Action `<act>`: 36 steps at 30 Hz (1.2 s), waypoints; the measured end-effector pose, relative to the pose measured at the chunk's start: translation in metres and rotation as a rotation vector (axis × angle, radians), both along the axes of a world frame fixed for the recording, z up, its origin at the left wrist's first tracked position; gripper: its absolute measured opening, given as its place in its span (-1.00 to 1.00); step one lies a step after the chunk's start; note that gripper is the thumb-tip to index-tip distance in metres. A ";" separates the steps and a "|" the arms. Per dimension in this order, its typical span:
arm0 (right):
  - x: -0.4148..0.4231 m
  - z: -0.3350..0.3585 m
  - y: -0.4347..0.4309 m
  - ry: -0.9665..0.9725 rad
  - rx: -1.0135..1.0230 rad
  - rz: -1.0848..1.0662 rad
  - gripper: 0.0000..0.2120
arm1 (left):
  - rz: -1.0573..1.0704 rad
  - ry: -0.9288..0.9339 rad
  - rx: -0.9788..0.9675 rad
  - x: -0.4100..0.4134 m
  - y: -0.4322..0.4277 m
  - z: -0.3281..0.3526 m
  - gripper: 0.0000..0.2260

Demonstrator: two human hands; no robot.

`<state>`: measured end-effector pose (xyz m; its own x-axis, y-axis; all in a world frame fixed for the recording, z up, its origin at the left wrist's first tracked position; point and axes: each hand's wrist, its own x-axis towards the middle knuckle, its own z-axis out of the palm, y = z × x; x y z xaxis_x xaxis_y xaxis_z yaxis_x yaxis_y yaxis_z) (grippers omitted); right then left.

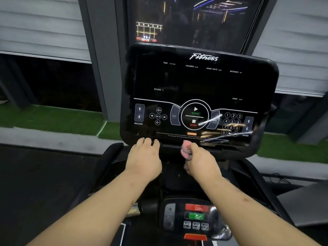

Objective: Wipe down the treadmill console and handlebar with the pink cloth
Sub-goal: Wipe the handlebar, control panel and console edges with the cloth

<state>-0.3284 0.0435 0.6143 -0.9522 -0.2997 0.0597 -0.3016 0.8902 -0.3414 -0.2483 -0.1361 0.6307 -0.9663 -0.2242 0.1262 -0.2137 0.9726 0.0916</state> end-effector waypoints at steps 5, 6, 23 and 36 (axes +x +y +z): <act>-0.003 0.000 -0.013 0.013 0.013 0.006 -0.61 | 0.018 0.005 0.009 -0.001 0.003 0.002 -0.42; -0.002 0.000 -0.020 0.009 0.020 0.027 -0.60 | 0.021 0.005 0.007 -0.001 0.003 0.002 -0.42; -0.036 0.008 0.141 0.049 0.008 -0.166 -0.63 | 0.065 0.064 0.019 -0.004 0.009 -0.005 -0.45; -0.031 -0.007 0.098 0.083 -0.024 -0.040 -0.63 | 0.097 0.048 0.112 -0.006 0.014 -0.003 -0.42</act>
